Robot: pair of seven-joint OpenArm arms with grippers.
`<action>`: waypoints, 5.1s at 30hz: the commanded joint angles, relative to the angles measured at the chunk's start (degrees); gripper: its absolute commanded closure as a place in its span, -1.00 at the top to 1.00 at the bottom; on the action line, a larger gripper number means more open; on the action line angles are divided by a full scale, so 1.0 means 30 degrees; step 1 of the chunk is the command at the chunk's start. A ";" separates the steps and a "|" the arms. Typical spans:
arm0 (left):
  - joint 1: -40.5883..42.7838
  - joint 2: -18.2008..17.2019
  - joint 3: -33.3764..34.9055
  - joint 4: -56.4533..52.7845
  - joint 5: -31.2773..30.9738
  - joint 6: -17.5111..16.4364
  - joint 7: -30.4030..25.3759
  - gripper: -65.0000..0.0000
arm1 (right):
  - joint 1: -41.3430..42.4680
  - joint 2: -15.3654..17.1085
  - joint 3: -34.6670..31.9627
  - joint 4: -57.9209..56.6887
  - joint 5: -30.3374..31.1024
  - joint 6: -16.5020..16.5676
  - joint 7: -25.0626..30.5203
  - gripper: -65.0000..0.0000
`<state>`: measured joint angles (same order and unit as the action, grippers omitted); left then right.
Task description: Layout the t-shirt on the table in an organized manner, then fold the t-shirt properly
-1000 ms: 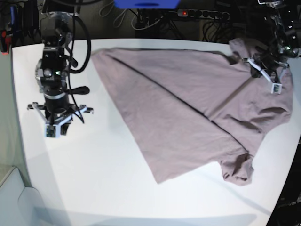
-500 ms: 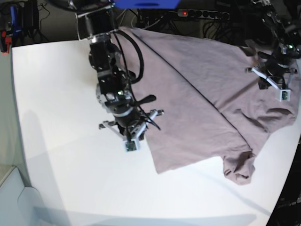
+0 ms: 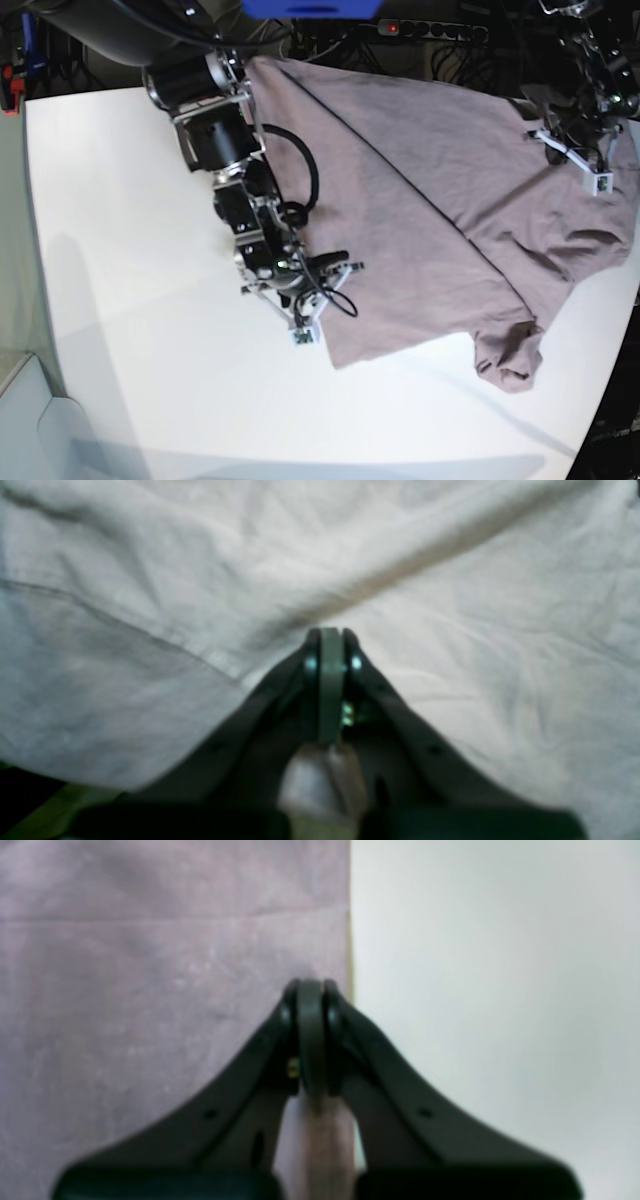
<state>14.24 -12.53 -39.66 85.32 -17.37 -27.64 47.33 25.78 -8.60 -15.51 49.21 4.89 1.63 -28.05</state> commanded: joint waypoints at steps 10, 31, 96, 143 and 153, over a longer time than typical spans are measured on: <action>-0.0483 -0.0320 -0.0831 0.0117 -0.0087 -0.0033 -0.0173 -1.00 | 0.0535 0.1592 0.0056 -0.0858 0.0145 -0.0147 0.0282 -1.00; -0.1567 -0.0291 -0.1125 -0.2022 -0.0556 -0.0033 -0.1667 -1.00 | -0.4359 0.7277 0.6385 0.7845 0.0262 -0.0118 -0.1916 -1.00; -0.1802 0.3753 0.0487 0.4278 -0.0585 -0.0003 0.1908 -1.00 | -0.7729 0.4523 -0.3226 1.6842 0.0262 -0.0059 -0.3557 -1.00; -1.1032 0.1116 0.3183 -0.4630 -0.0585 0.0231 -0.0290 -1.00 | -1.1626 0.5871 -0.4516 1.3296 0.0145 -0.0030 -0.1242 -1.00; -0.5523 0.3167 0.3242 0.1612 -0.0468 0.0114 0.1996 -1.00 | -1.0396 0.5900 -0.4311 1.6402 0.0145 -0.0030 -0.1301 -1.00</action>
<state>-1.06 -2.59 -30.09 89.06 -17.65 -26.87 54.26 -5.85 9.43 -28.21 97.36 4.95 1.58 -33.23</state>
